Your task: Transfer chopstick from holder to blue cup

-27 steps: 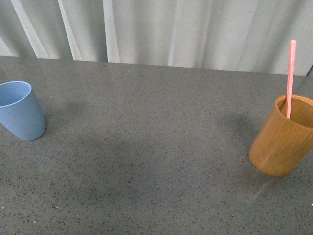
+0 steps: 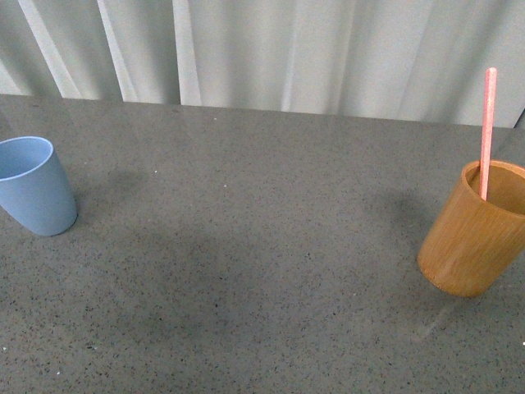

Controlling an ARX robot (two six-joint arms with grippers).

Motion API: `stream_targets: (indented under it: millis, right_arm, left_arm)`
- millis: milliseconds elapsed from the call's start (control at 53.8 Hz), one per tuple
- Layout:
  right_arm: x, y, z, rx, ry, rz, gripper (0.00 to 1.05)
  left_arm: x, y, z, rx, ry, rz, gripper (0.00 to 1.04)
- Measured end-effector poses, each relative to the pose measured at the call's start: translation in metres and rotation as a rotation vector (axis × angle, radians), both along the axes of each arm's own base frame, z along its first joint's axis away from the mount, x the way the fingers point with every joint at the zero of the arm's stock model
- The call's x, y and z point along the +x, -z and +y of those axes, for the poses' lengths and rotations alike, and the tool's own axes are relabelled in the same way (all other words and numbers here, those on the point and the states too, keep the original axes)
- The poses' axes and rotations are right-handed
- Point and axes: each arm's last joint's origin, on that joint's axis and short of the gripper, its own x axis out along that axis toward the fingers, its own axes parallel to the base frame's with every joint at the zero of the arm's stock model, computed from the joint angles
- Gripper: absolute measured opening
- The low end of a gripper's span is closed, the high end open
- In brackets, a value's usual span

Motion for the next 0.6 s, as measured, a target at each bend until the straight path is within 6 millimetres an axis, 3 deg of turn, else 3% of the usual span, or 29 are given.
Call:
stream_targets:
  millis: [595]
  right_arm:
    - [0.0000,0.0000,0.0000,0.000,0.000,0.000,0.95]
  left_arm:
    - [0.0000,0.0000,0.0000,0.000,0.000,0.000,0.98]
